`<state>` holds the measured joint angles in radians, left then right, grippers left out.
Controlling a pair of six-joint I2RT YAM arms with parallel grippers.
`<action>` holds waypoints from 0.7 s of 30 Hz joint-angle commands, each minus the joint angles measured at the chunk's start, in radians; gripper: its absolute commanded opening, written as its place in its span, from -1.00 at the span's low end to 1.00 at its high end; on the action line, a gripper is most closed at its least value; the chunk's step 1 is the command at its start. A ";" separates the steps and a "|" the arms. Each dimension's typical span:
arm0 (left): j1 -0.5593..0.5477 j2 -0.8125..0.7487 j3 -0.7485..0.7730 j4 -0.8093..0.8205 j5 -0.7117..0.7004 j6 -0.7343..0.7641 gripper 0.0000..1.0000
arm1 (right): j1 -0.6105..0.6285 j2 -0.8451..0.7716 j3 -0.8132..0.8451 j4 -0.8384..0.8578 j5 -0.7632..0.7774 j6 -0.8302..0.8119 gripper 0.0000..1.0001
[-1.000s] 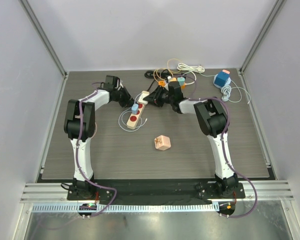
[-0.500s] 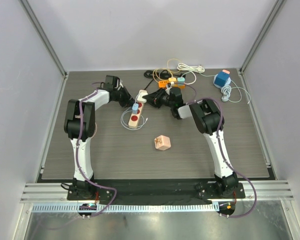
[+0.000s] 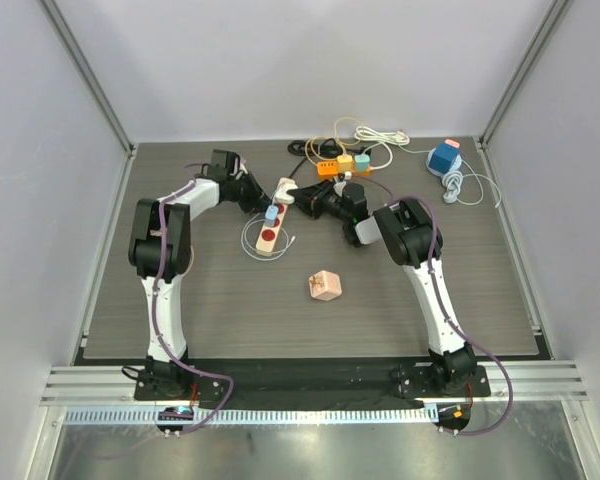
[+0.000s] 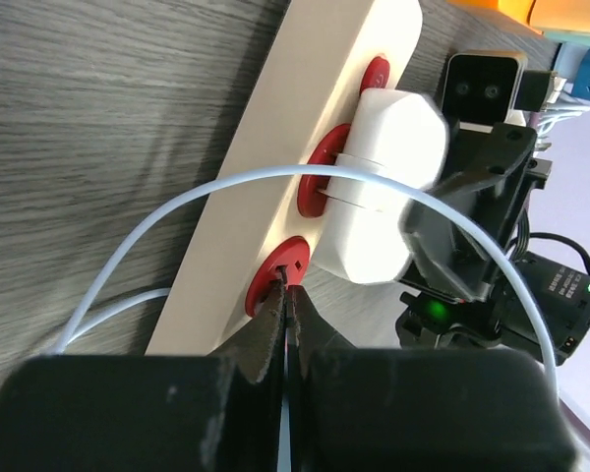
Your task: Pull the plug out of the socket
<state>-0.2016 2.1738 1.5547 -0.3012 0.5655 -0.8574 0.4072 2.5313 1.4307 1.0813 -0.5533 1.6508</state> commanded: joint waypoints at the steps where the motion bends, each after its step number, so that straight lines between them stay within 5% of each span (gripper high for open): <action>1: -0.002 0.064 -0.016 -0.098 -0.093 0.041 -1.00 | -0.005 -0.051 0.083 0.497 0.039 0.236 -0.98; 6: -0.004 0.070 -0.015 -0.098 -0.093 0.044 -1.00 | -0.005 -0.081 0.073 0.454 0.004 0.173 -0.97; 15: 0.013 0.024 -0.005 -0.099 -0.076 0.041 -0.99 | -0.007 -0.354 -0.108 -0.193 -0.020 -0.390 -0.98; 17: 0.021 -0.012 -0.010 -0.087 -0.073 0.041 -0.91 | -0.013 -0.397 -0.136 -0.285 -0.010 -0.457 -0.98; 21: 0.037 -0.077 -0.033 -0.065 -0.088 0.041 -0.40 | -0.036 -0.492 -0.220 -0.399 0.021 -0.613 -0.98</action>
<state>-0.1856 2.1525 1.5494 -0.3103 0.5423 -0.8520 0.3920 2.1342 1.2598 0.8074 -0.5606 1.2457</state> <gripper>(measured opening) 0.256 0.246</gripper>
